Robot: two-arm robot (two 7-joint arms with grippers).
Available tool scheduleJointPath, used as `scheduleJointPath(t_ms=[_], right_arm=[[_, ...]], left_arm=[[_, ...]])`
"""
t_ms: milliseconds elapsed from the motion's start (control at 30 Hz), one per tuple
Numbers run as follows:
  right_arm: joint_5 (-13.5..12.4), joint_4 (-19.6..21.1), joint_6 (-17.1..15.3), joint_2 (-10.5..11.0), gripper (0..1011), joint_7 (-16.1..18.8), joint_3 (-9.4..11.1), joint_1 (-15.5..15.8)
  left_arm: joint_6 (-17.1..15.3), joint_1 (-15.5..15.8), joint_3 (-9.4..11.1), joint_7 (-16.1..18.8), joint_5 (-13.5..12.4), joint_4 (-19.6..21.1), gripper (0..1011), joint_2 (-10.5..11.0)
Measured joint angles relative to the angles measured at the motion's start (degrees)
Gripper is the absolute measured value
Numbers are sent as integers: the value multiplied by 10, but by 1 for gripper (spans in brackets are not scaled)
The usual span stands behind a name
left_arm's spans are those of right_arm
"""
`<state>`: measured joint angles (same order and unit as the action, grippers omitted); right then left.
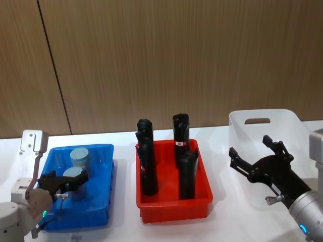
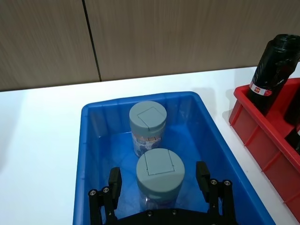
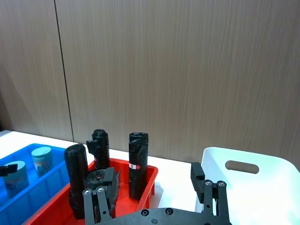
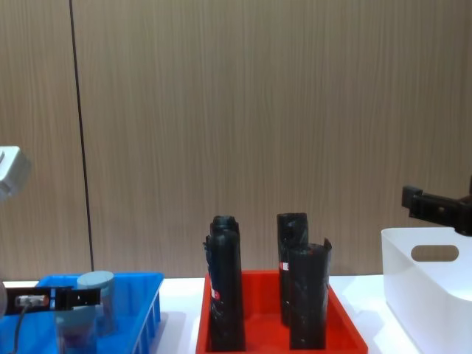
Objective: Pick the cotton swabs from the blue box and place them into the white box.
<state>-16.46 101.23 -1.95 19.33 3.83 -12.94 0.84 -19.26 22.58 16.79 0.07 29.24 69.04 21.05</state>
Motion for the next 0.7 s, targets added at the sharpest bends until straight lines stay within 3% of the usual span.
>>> scheduleJointPath(t_ms=[533, 700], right_arm=[[0, 0, 0, 0, 1002, 0, 0, 0], [0, 0, 0, 0, 1002, 0, 0, 0]], left_arm=[[-11, 36, 1, -27, -12, -63, 1004, -16], [-11, 43, 2, -35, -15, -76, 934, -20]])
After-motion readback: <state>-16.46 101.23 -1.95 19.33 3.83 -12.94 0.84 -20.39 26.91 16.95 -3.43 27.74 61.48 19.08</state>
